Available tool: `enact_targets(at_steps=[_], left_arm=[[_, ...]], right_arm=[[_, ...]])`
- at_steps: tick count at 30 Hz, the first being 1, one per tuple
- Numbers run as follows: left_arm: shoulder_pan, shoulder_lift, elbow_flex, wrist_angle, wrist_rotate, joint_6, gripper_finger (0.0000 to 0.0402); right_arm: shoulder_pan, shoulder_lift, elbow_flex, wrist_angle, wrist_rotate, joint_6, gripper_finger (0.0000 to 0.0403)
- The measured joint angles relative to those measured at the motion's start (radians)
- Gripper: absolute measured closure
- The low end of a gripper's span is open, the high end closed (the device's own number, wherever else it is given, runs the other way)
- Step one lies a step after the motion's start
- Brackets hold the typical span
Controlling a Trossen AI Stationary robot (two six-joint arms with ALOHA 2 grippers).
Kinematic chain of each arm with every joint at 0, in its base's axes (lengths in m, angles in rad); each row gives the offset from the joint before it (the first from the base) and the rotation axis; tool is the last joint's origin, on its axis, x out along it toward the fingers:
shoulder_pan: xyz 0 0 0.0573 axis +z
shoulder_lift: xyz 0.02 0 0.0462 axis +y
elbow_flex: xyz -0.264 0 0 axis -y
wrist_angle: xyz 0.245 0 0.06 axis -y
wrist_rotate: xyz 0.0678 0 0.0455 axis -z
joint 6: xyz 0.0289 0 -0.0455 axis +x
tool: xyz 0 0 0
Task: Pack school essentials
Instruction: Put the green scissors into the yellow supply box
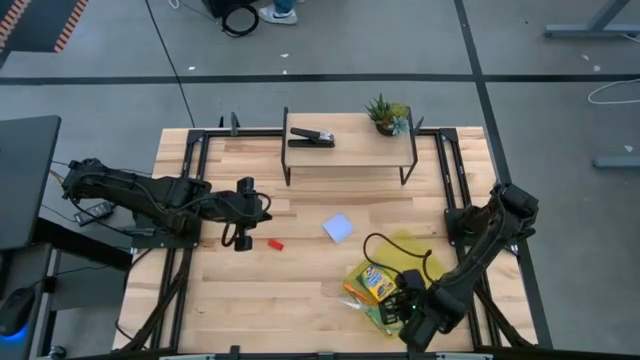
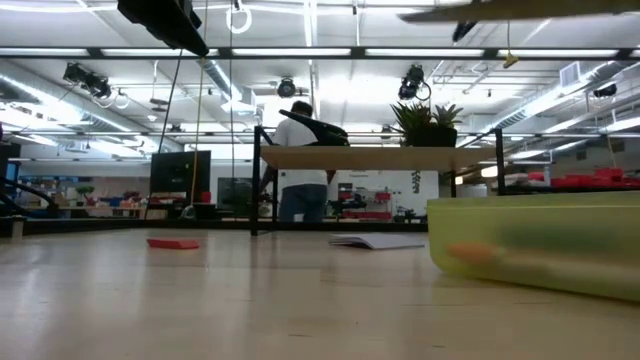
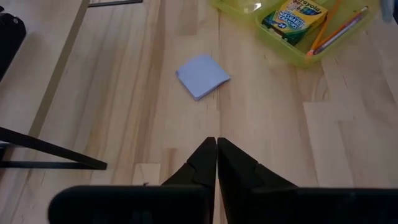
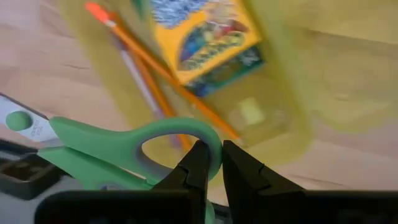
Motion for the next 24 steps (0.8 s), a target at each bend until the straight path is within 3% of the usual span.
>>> enact_targets(at_steps=[7, 15, 24], left_arm=[[0.000, 0.000, 0.000, 0.000, 0.000, 0.002, 0.0381], [0.000, 0.002, 0.000, 0.000, 0.000, 0.000, 0.0376], [0.000, 0.002, 0.000, 0.002, 0.000, 0.000, 0.0387]], right_arm=[[0.022, 0.000, -0.001, -0.143, -0.080, 0.009, 0.0359], [0.019, 0.005, -0.002, -0.237, -0.081, -0.021, 0.0359], [-0.005, 0.026, -0.077, -0.091, -0.097, -0.020, 0.0359]])
